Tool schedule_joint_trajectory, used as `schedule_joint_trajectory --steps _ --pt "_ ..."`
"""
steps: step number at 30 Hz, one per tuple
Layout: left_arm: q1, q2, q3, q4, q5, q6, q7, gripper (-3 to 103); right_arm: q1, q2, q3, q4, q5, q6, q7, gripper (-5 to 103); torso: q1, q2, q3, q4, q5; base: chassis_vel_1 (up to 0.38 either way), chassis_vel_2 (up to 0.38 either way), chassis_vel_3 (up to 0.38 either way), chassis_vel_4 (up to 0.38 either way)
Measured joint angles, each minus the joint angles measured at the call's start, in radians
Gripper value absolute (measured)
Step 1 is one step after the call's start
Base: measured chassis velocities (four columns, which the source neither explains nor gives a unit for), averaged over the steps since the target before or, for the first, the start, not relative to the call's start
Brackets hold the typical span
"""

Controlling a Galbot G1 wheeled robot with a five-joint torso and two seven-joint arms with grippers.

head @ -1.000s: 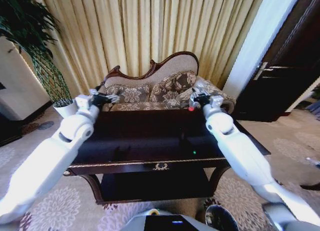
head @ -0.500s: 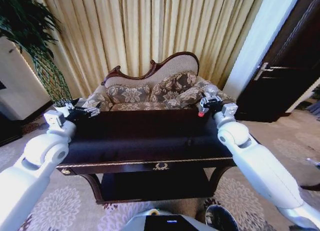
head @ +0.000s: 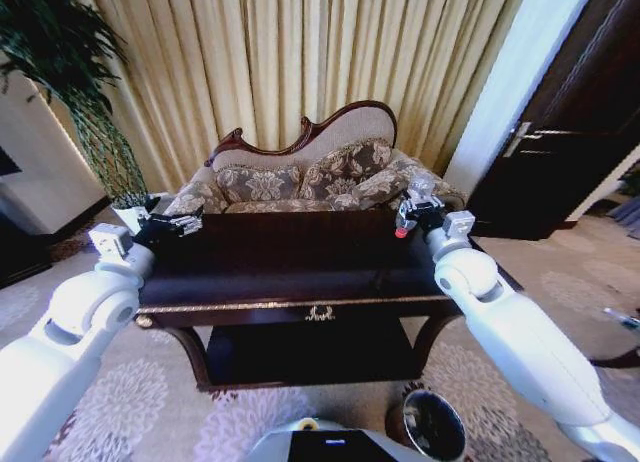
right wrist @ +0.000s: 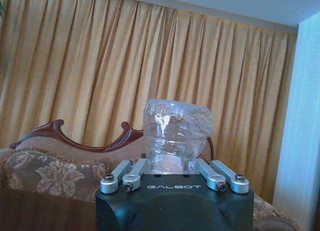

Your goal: Move to the front of the table and place the trash on the table into the trash bin.

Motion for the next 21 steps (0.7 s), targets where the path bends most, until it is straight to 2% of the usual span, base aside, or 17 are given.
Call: schedule_joint_trajectory --steps 9,21 --pt "0.003 0.000 0.002 0.003 0.004 -0.006 0.000 100 -0.002 0.025 -0.007 -0.018 -0.023 0.001 -0.003 27 0.000 0.000 0.000 0.0004 0.0000 0.224 -0.224 -0.215 0.229" --pt "0.049 -0.016 -0.016 -0.003 0.044 -0.024 -0.001 100 -0.040 0.068 -0.015 -0.044 -0.057 -0.002 -0.005 27 0.000 0.000 0.000 0.0005 -0.0003 0.146 -0.135 -0.140 0.139"
